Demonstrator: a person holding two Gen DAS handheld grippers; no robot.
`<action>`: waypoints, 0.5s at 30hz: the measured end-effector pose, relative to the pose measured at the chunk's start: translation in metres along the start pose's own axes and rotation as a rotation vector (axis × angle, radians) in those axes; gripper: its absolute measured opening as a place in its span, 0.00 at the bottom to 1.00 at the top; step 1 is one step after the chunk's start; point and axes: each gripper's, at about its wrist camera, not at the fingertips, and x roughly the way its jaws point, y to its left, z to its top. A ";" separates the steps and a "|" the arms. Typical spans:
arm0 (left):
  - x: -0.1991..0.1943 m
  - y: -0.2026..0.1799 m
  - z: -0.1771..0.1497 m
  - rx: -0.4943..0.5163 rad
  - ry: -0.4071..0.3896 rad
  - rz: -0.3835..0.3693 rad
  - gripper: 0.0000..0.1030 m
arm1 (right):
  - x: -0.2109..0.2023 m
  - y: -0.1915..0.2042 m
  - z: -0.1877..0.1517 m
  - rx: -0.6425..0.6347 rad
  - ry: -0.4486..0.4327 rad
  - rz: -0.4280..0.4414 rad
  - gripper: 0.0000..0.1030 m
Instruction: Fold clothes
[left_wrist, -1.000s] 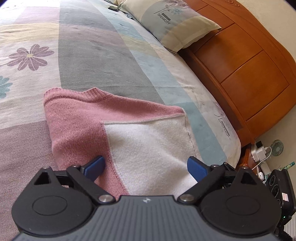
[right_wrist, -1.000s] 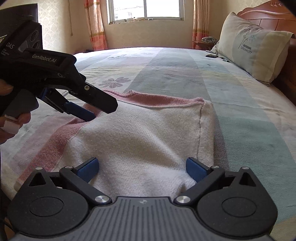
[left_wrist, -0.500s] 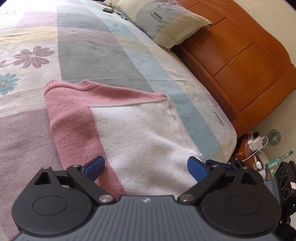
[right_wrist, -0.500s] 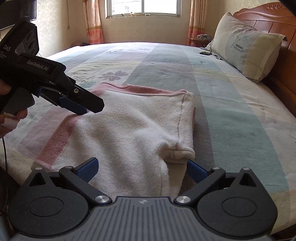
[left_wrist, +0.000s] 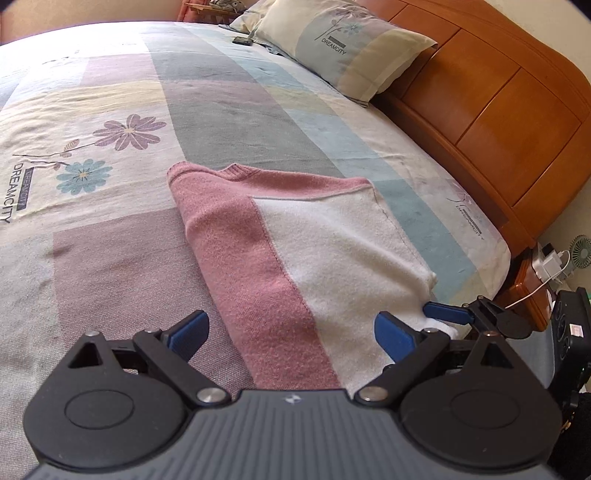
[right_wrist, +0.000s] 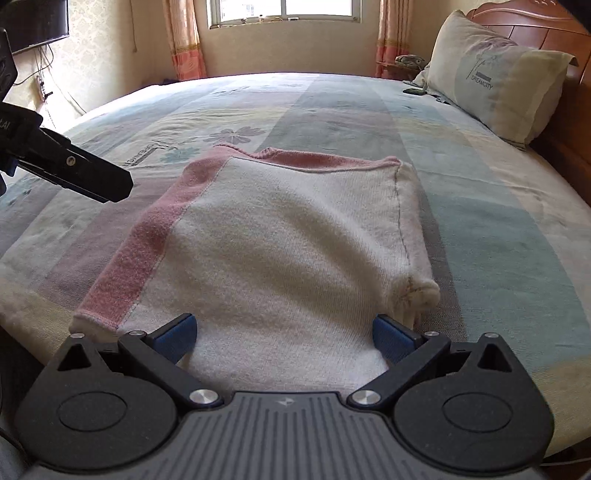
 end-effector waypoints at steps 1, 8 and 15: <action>-0.001 0.000 0.000 0.003 -0.004 0.001 0.93 | -0.004 0.002 -0.001 -0.015 0.000 -0.004 1.00; -0.006 -0.016 -0.001 0.042 -0.035 -0.042 0.93 | -0.033 0.011 0.011 0.024 -0.058 -0.003 1.00; 0.011 -0.029 -0.010 0.032 0.001 -0.101 0.93 | -0.010 0.022 -0.007 -0.001 0.051 -0.023 1.00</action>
